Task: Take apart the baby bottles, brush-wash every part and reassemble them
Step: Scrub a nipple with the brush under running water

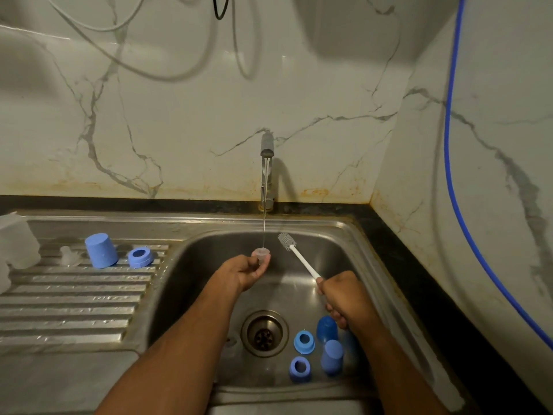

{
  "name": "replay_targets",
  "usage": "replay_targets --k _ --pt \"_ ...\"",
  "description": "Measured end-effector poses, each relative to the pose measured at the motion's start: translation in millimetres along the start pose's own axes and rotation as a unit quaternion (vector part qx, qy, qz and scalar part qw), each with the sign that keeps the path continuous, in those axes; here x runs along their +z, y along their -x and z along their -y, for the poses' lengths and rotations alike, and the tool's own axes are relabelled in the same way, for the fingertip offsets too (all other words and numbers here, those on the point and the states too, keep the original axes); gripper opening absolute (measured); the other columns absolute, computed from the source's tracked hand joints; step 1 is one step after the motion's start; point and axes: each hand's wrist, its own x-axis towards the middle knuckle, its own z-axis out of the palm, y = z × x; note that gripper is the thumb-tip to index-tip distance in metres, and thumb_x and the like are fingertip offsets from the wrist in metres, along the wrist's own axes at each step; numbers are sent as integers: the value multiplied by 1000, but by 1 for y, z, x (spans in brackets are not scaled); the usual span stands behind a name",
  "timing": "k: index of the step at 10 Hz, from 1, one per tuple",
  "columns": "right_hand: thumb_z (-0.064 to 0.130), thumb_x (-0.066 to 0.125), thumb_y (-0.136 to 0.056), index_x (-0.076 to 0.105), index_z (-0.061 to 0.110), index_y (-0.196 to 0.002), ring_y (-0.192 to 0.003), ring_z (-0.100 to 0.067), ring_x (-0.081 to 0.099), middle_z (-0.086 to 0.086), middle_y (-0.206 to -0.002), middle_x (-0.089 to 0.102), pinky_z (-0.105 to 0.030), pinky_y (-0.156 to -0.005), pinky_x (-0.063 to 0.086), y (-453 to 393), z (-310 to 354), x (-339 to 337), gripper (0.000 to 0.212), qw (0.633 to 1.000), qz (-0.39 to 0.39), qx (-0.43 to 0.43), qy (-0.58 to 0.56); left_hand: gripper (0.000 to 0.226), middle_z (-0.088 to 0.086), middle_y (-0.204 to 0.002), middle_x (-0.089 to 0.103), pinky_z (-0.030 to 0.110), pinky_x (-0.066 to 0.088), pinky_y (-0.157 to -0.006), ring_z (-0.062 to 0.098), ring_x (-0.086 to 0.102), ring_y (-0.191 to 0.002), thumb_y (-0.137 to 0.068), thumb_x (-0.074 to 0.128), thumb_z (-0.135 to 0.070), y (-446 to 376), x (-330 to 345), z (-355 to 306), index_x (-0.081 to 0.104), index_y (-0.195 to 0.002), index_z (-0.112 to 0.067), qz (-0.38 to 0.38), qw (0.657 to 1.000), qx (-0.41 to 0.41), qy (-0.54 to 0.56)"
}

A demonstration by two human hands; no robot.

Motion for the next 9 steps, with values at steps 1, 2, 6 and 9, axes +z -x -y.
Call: replay_targets --k 1,2,6,9 --pt "35 58 -91 68 7 -96 -43 -17 50 -6 -62 57 -27 -40 39 -4 -2 -4 30 1000 -6 -3 1 41 27 -136 51 41 51 -102 37 60 -114 -100 36 13 1 9 4 47 -138 7 16 1000 0 17" --pt "34 58 -90 65 9 -91 -43 -17 49 -6 -61 56 -27 -40 39 -3 -6 -3 26 1000 -4 1 -2 35 24 -130 54 41 47 -107 32 55 -129 -100 40 12 -6 5 6 53 -132 6 13 1000 6 -9" --pt "38 57 -100 64 10 -87 -46 -14 47 -4 -61 53 -25 -44 40 1 -1 5 31 999 8 28 -15 24 19 -94 72 29 62 -66 23 69 -80 -82 75 7 -10 2 15 70 -106 4 -32 946 176 -269" --pt "35 58 -93 65 11 -91 -46 -18 51 -6 -64 58 -27 -42 40 0 -2 -1 26 1000 -9 -3 18 23 13 -104 69 31 58 -78 17 64 -80 -96 55 10 -8 4 18 71 -112 4 -16 916 191 -353"
